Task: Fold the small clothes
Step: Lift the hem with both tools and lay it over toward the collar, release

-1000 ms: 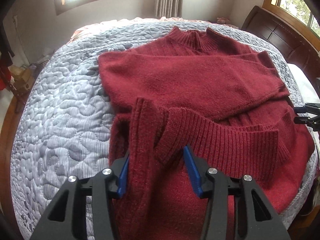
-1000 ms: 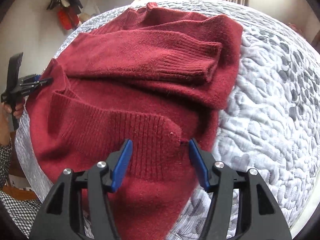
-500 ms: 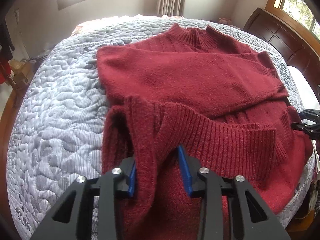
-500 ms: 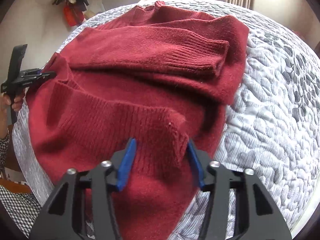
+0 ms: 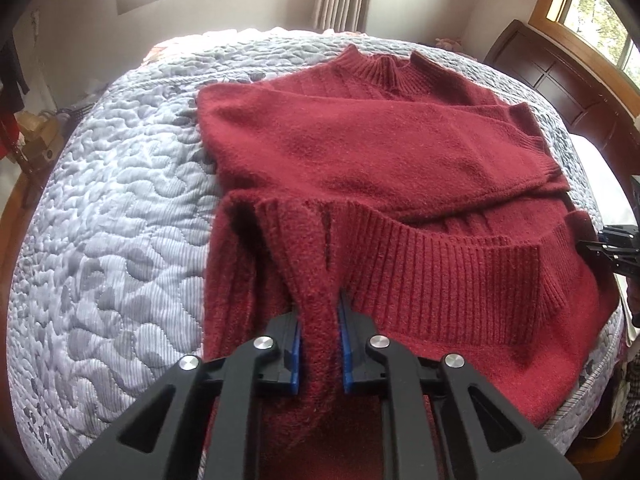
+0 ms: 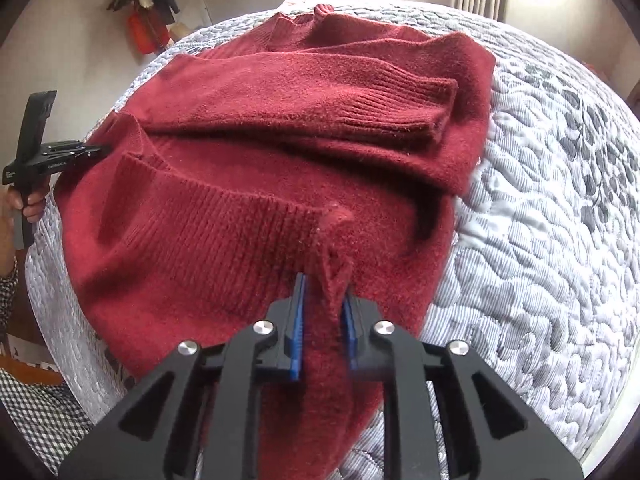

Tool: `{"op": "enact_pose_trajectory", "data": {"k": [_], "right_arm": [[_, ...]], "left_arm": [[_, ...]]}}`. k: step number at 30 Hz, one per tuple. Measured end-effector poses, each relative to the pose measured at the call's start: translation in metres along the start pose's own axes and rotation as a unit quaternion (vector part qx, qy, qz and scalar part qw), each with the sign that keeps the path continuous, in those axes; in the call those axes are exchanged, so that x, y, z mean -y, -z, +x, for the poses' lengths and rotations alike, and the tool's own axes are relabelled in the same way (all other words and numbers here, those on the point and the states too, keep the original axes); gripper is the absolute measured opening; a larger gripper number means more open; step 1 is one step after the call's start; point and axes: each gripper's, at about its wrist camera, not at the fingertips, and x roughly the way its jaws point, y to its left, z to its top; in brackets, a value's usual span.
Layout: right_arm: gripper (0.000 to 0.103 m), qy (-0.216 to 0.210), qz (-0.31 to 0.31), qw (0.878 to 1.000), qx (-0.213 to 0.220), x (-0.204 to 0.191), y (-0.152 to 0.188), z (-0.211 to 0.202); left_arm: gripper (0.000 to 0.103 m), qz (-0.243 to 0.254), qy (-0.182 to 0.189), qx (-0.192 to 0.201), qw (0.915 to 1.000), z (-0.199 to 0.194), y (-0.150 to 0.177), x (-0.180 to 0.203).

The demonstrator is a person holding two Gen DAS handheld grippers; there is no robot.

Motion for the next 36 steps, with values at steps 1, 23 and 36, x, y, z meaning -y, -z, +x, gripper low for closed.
{"op": "enact_pose_trajectory", "data": {"k": [1,23,36], "right_arm": [[0.019,-0.003,0.004,1.0,0.0,0.001,-0.001,0.001],[0.01,-0.025,0.062,0.991,0.113,0.019,-0.037,-0.074],[0.01,0.017,0.122,0.986,0.109,0.082,-0.171,-0.052]], "left_arm": [[0.018,-0.004,0.004,-0.003,1.0,0.002,-0.002,-0.001],[0.01,-0.059,0.055,0.14,0.9869,-0.09,-0.025,-0.016],[0.011,-0.085,0.015,0.172,0.9813,-0.043,-0.151,-0.038]]}}
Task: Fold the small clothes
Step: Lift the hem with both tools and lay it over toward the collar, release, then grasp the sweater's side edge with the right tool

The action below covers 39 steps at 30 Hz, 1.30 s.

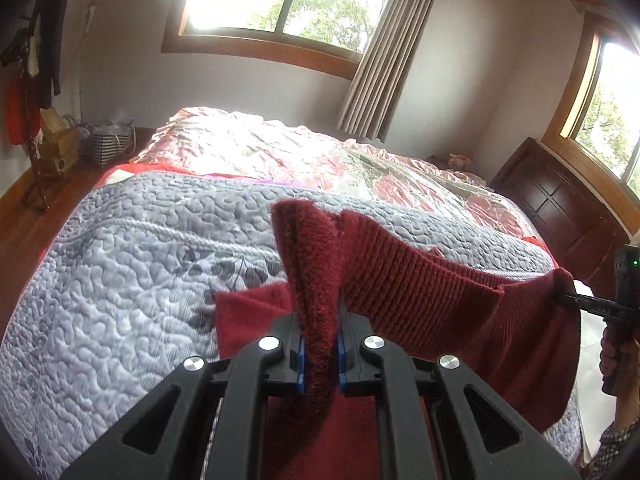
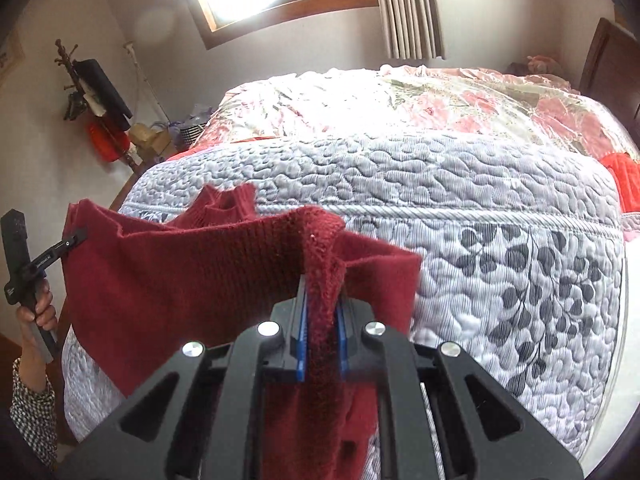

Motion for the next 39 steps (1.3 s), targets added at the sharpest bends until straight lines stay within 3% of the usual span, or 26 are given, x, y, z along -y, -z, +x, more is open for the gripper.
{"op": "enact_pose_trajectory", "data": {"k": [5,12,17,20,24,29,34,39], "right_arm": [[0.01,0.014,0.018,1.0,-0.015,0.012,-0.022,0.038],[0.011,0.033,0.036,0.997,-0.055,0.024,-0.012,0.094],[0.017,0.035,0.052,0.996,-0.057,0.03,-0.002,0.108],[0.029,0.03,0.054,0.997,-0.052,0.03,0.001,0.097],[0.053,0.033,0.042,0.998,-0.038,0.027,0.013,0.063],[0.053,0.019,0.021,0.998,-0.049,0.026,0.053,0.032],[0.053,-0.005,0.02,0.998,-0.061,0.021,0.104,0.004],[0.052,-0.034,0.017,0.996,-0.077,0.013,0.146,-0.012]], "left_arm": [[0.011,0.009,-0.03,-0.014,0.9994,0.048,-0.015,-0.003],[0.012,-0.005,-0.069,-0.087,0.9938,0.113,0.013,-0.028],[0.026,-0.01,-0.086,-0.119,0.9891,0.136,0.027,-0.038],[0.032,-0.023,-0.075,-0.123,0.9893,0.126,0.023,-0.038],[0.05,-0.024,-0.067,-0.113,0.991,0.092,0.022,-0.04],[0.052,-0.021,-0.077,-0.113,0.9904,0.046,0.048,-0.048],[0.052,-0.002,-0.099,-0.085,0.9915,-0.005,0.081,-0.038],[0.052,0.018,-0.072,-0.078,0.9942,-0.033,0.11,-0.012]]}}
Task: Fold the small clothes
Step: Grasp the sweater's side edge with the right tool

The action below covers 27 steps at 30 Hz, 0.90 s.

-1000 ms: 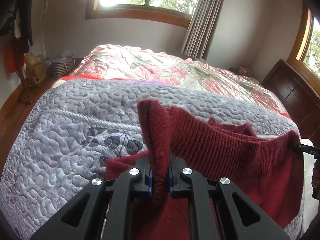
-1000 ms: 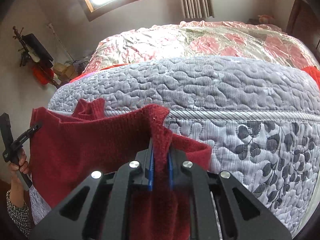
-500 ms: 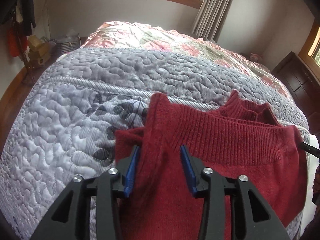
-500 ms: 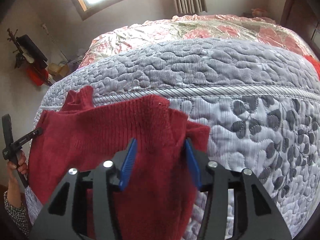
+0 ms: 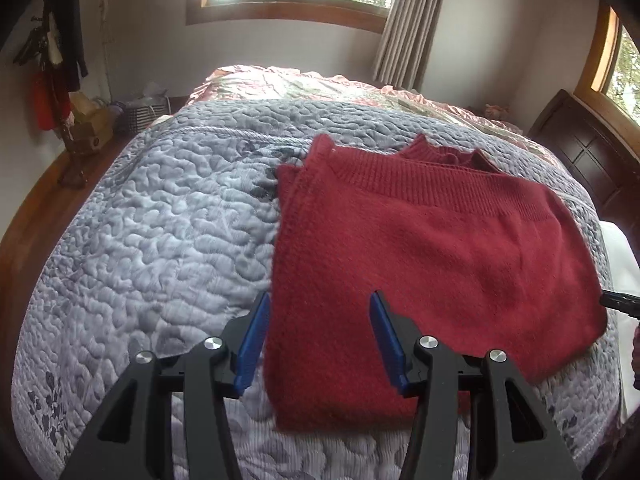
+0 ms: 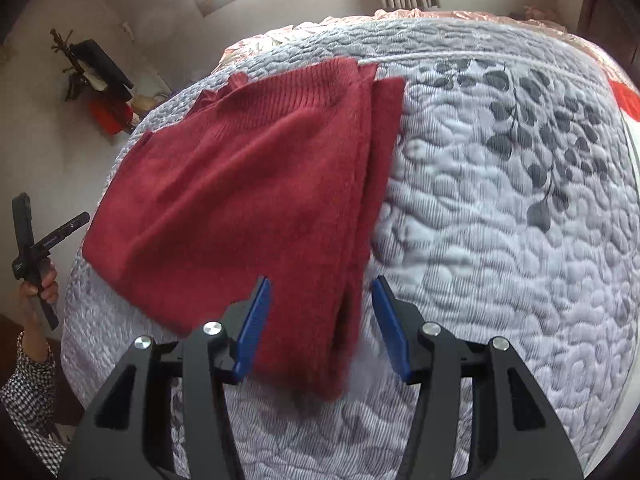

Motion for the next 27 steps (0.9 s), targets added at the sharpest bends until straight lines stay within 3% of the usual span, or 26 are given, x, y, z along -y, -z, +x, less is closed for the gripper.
{"op": "enact_pose_trajectory", "data": {"k": [4,8,9,14,20,27], "right_arm": [[0.04,-0.011,-0.012,1.0,-0.024,-0.008,0.018,0.011],[0.009,0.007,-0.027,0.999,-0.034,-0.017,0.024,0.015],[0.006,0.001,-0.028,0.999,-0.028,-0.017,0.025,0.008],[0.005,-0.019,-0.024,1.0,-0.001,-0.016,0.027,-0.024],[0.005,-0.007,0.006,0.999,-0.042,0.007,0.044,0.008],[0.008,-0.013,0.006,0.999,-0.04,0.008,0.043,0.01]], "left_arm": [[0.053,0.028,0.008,-0.016,0.9995,0.011,0.014,0.023],[0.054,0.048,-0.008,-0.029,0.9984,0.028,0.023,0.036],[0.054,0.057,-0.016,-0.029,0.9979,0.03,0.023,0.038],[0.057,0.067,-0.015,-0.032,0.9971,0.033,0.024,0.037],[0.057,0.076,-0.019,-0.039,0.9961,0.044,0.03,0.034],[0.06,0.1,-0.034,-0.035,0.9938,0.043,0.034,0.043]]}}
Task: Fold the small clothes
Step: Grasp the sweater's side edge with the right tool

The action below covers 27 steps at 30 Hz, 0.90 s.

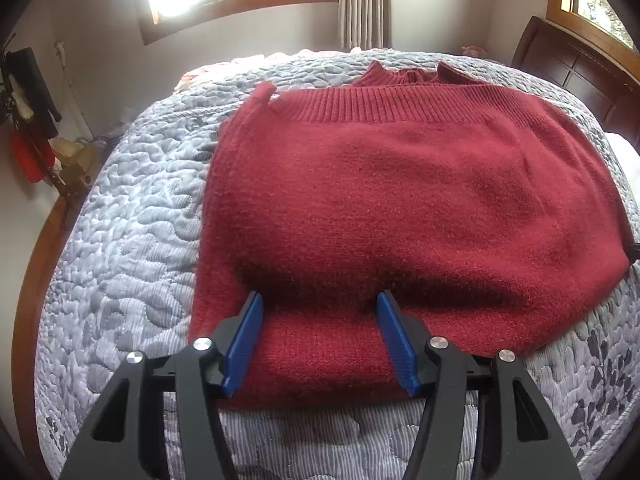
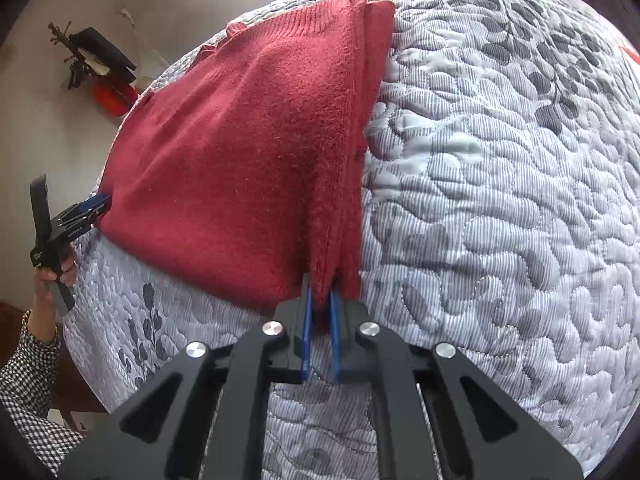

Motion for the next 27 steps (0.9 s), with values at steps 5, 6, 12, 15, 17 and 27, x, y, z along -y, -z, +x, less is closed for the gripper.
{"op": "enact_pose_trajectory", "data": {"k": [5,6,12,15,17,27], "right_arm": [[0.025,0.014,-0.015,0.999,0.038,-0.009,-0.023,-0.029],[0.025,0.013,-0.013,0.999,0.042,-0.009,-0.03,-0.031],[0.031,0.019,0.02,0.998,0.054,-0.004,-0.093,-0.019],[0.034,0.027,0.028,0.998,0.052,0.0,-0.126,-0.004],[0.035,0.038,0.039,0.998,0.043,0.003,-0.145,0.008],[0.006,0.081,0.052,0.995,0.035,0.016,-0.184,0.03]], "left_arm": [[0.062,-0.035,0.048,0.009,0.9982,-0.023,-0.019,-0.003],[0.065,-0.038,0.055,0.011,0.9977,-0.025,-0.024,-0.001],[0.065,-0.043,0.048,0.026,0.9976,-0.021,-0.055,0.012],[0.065,-0.046,0.04,0.021,0.9979,-0.009,-0.063,0.018],[0.065,-0.046,0.037,0.014,0.9981,0.002,-0.065,0.021],[0.067,-0.073,0.044,-0.017,0.9962,0.045,-0.059,0.011]]}}
